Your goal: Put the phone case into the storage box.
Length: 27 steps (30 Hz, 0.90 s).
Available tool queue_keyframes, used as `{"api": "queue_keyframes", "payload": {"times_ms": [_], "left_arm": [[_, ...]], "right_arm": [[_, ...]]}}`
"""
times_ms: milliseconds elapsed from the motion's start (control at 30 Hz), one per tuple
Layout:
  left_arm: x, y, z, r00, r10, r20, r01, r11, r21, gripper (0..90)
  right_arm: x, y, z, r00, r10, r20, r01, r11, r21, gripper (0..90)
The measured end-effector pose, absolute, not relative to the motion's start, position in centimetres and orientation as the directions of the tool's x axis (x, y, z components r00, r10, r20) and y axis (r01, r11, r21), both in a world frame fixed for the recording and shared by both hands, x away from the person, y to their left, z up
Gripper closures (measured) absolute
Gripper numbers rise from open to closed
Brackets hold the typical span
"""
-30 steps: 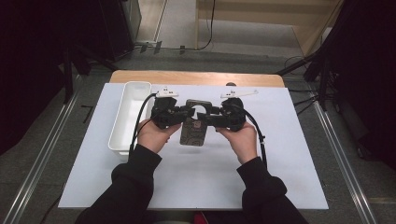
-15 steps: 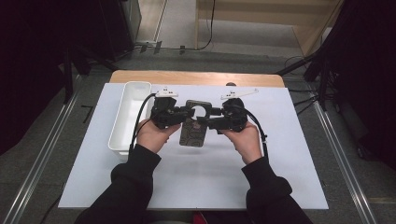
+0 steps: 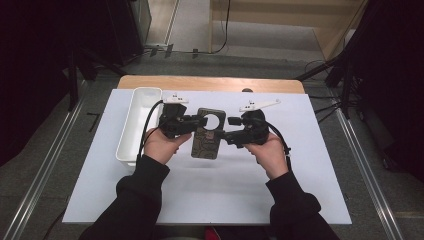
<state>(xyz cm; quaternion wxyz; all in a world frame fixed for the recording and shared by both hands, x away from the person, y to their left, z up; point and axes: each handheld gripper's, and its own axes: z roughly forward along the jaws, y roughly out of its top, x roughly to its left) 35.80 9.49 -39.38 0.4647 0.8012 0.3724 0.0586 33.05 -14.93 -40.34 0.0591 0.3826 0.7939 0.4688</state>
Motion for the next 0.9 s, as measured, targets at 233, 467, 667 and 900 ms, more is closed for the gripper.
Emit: {"api": "queue_keyframes", "payload": {"times_ms": [233, 467, 667, 900], "left_arm": [[35.7, 9.6, -39.2, 0.721, 0.643, -0.258, 0.542, -0.293, 0.787, 72.9], [35.5, 9.6, -39.2, 0.730, 0.633, -0.257, 0.537, -0.299, 0.789, 72.9], [35.6, 9.8, -39.2, 0.731, 0.630, -0.262, 0.539, -0.297, 0.788, 72.9], [35.6, 10.2, -39.1, 0.730, 0.630, -0.266, 0.543, -0.296, 0.786, 72.9]], "right_arm": [[32.6, -15.3, -40.8, -0.720, 0.639, 0.271, 0.543, 0.275, 0.793, 19.8], [32.2, -16.5, -41.2, -0.733, 0.618, 0.282, 0.535, 0.270, 0.800, 19.8], [31.9, -16.9, -41.1, -0.742, 0.609, 0.280, 0.522, 0.265, 0.810, 19.8], [31.4, -17.4, -41.5, -0.747, 0.605, 0.276, 0.523, 0.277, 0.806, 19.7]]}}
